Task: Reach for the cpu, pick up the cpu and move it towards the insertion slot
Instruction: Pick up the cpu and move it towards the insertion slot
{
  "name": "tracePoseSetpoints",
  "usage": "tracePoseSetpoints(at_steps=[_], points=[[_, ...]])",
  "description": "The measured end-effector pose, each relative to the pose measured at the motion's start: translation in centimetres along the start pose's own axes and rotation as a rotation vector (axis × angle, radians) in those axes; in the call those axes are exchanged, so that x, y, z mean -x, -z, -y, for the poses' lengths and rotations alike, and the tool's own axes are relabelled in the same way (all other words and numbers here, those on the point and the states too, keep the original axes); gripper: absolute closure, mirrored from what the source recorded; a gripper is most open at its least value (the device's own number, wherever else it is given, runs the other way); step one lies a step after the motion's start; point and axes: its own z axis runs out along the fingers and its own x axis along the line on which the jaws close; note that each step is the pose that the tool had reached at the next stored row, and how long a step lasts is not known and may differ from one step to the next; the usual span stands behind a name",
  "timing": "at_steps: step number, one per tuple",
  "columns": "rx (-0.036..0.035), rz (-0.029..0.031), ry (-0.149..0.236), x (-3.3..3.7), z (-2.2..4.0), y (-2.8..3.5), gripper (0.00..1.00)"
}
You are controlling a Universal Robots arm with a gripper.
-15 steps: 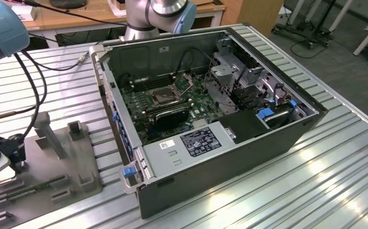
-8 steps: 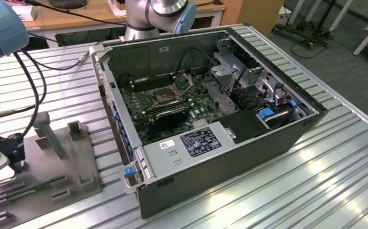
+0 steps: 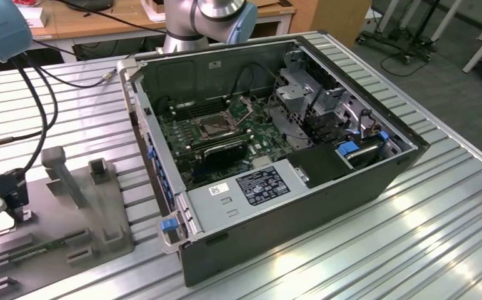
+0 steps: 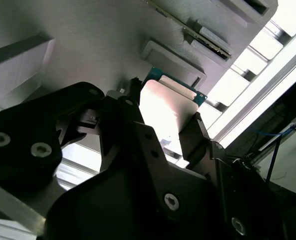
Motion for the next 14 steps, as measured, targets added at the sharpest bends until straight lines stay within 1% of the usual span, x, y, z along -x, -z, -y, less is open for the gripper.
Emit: tracePoseSetpoints(at_steps=[8, 11, 14], points=[[-0.0001, -0.0001, 0.0, 0.0, 0.0, 0.02, 0.45], [-0.0002, -0.0003, 0.0, 0.0, -0.01, 0.23, 0.45], [0.0, -0.0001, 0.0, 0.0, -0.03, 0.66, 0.45]])
